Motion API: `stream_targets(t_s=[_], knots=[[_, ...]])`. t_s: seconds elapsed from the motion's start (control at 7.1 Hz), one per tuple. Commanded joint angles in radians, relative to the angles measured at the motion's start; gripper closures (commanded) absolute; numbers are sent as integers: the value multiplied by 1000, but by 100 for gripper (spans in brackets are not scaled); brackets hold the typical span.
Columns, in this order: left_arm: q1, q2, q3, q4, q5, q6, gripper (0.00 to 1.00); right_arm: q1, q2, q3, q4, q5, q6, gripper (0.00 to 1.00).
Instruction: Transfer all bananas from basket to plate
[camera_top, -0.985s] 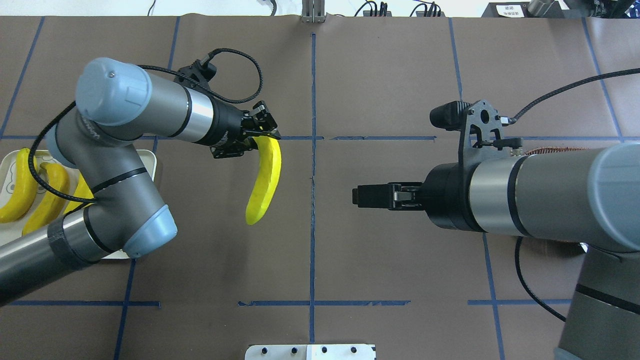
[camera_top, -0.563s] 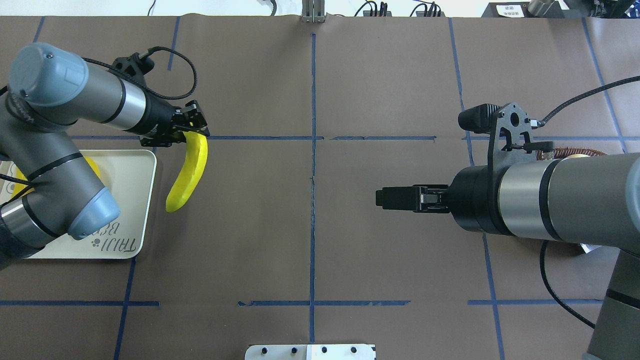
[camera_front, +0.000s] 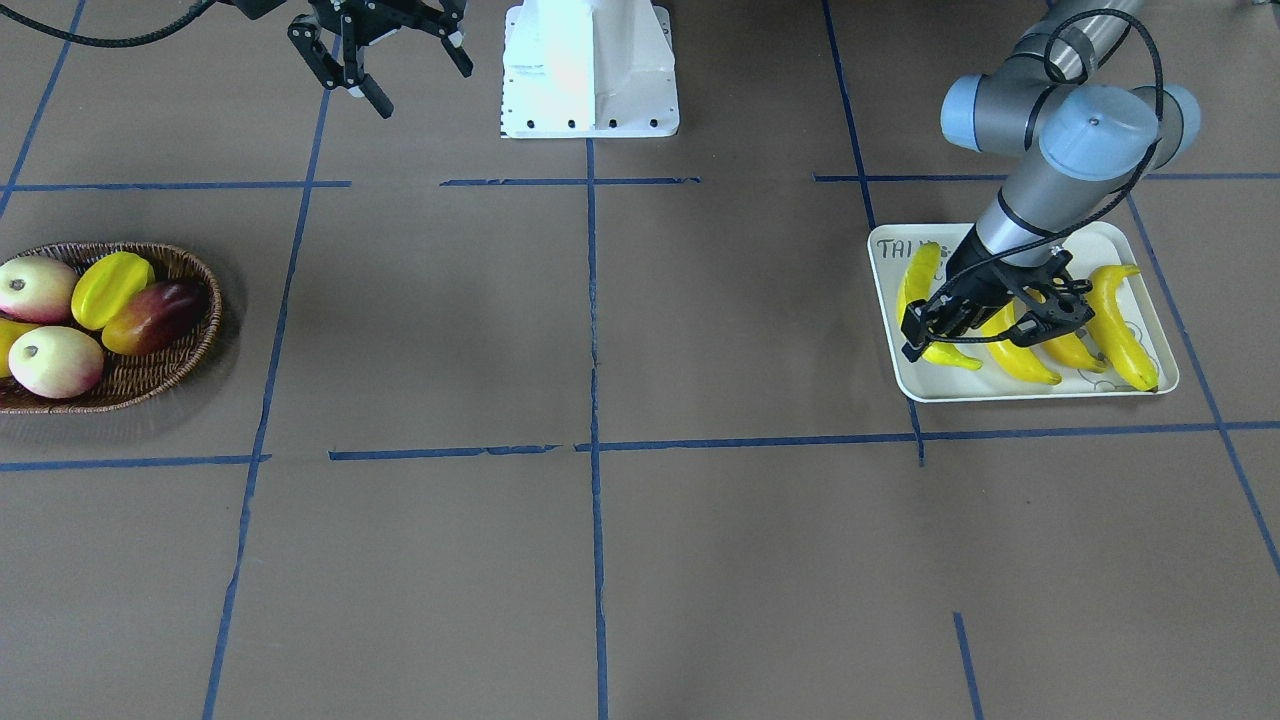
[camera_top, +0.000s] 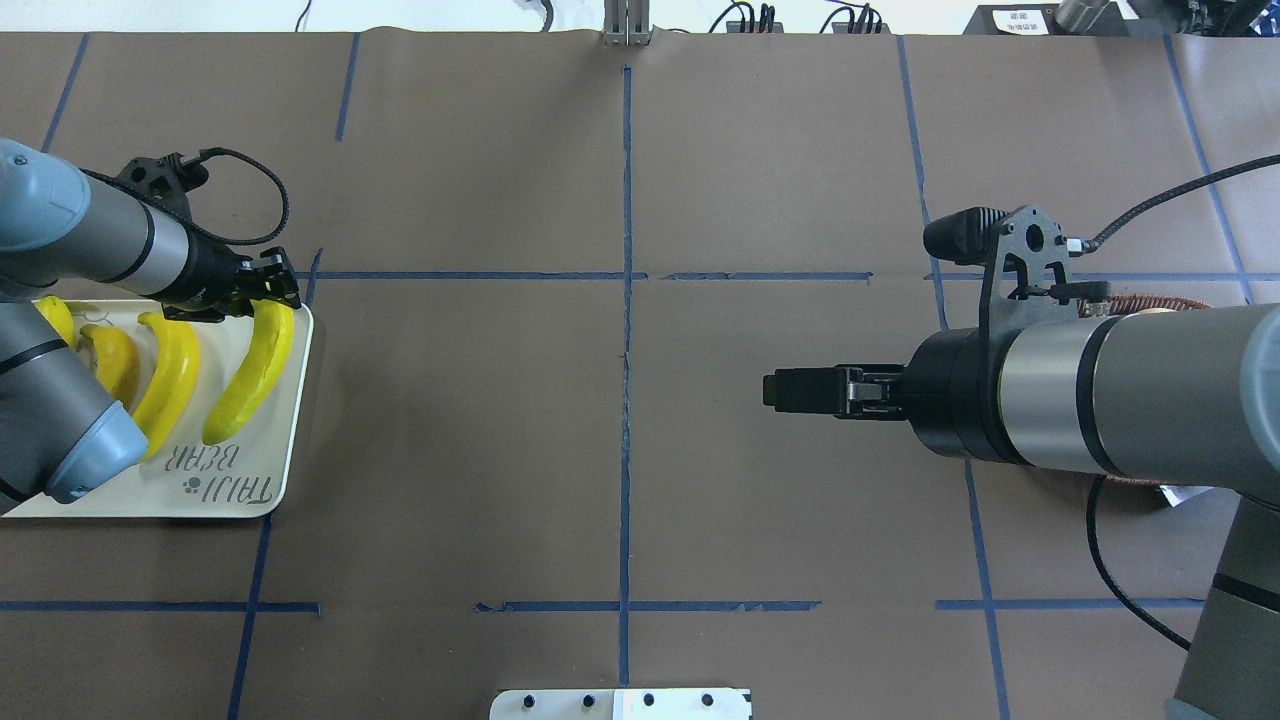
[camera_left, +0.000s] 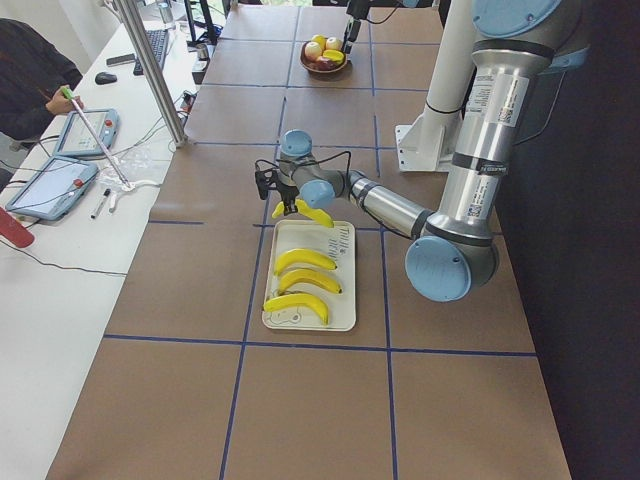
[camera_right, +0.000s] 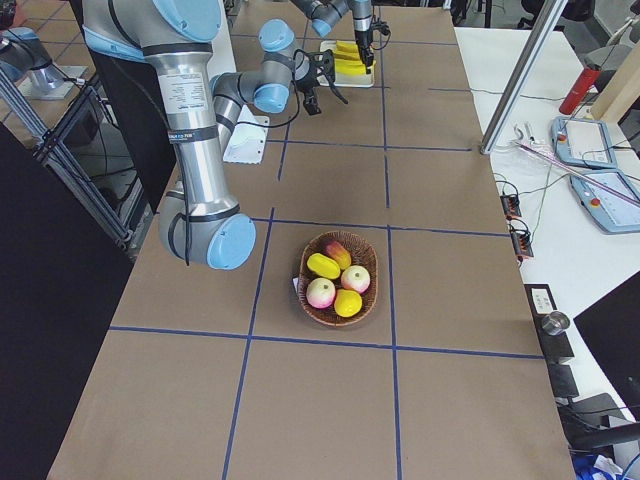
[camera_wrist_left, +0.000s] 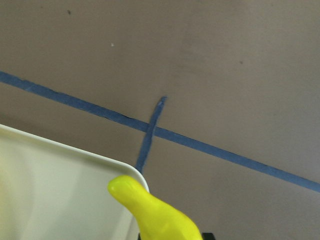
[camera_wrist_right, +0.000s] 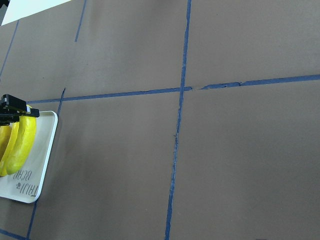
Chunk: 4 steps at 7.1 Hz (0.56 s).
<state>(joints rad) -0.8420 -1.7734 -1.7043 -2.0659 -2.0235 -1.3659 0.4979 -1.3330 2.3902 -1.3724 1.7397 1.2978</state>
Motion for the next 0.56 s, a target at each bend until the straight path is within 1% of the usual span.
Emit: stream_targets(t_s=[0.0,0.14,0.28,0.42], knots=[[-2,11,24,0,16,4,97,1,-5,-2,-1,0,0,0],[0,31,25,-2,31,4,76,2,-5,0,-1,0,0,0],[9,47,25,-3,57,4,33,5,-5,0,-1,1,0,0],[11,51,20,-3,80,19,0,11,-5,0,-1,4,0,0]])
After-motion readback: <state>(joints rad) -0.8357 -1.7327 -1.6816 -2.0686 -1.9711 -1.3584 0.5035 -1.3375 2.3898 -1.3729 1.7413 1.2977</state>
